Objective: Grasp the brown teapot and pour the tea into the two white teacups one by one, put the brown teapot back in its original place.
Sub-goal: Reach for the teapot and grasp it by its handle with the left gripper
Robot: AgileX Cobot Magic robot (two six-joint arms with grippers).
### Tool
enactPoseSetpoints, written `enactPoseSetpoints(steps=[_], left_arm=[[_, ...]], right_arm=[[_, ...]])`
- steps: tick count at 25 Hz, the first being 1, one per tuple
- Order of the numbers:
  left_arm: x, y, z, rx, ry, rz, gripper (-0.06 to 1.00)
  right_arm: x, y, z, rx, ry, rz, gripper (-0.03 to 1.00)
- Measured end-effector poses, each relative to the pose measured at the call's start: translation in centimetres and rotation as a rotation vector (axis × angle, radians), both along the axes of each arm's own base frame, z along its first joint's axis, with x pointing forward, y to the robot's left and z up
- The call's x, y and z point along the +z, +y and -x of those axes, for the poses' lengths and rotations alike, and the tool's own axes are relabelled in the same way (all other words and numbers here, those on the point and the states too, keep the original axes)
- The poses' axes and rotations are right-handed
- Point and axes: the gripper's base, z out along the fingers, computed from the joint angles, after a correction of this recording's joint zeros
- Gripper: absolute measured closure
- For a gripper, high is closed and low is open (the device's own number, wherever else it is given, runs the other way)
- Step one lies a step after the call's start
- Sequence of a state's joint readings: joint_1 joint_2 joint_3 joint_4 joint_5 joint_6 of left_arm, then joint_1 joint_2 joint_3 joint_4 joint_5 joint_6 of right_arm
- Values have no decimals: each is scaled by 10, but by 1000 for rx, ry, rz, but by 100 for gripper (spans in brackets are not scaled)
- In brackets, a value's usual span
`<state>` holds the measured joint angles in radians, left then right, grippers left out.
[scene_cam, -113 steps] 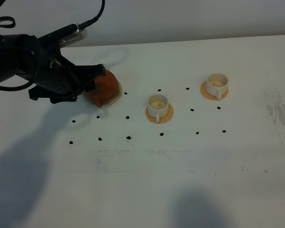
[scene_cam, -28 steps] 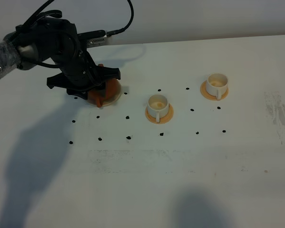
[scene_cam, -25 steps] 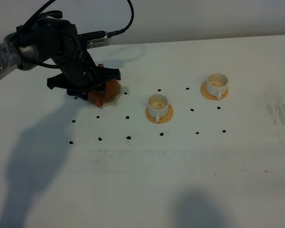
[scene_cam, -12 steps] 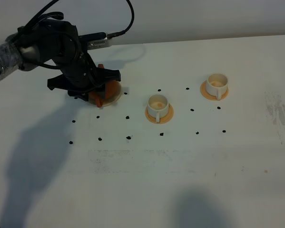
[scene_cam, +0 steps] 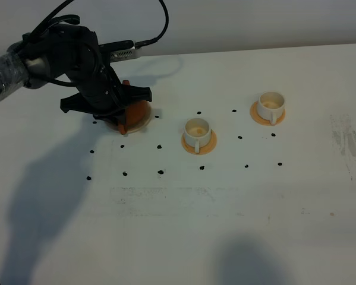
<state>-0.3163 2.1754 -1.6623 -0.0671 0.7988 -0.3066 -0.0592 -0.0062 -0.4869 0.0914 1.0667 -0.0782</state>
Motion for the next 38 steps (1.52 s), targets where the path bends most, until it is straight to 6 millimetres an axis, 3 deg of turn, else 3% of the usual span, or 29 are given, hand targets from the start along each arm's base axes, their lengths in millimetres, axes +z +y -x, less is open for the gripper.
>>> enactPoseSetpoints(steps=[38], left_arm=[[13,5,-1,-361,-94,-168,84]], right_arm=[[0,0,0,0,0,0,45]])
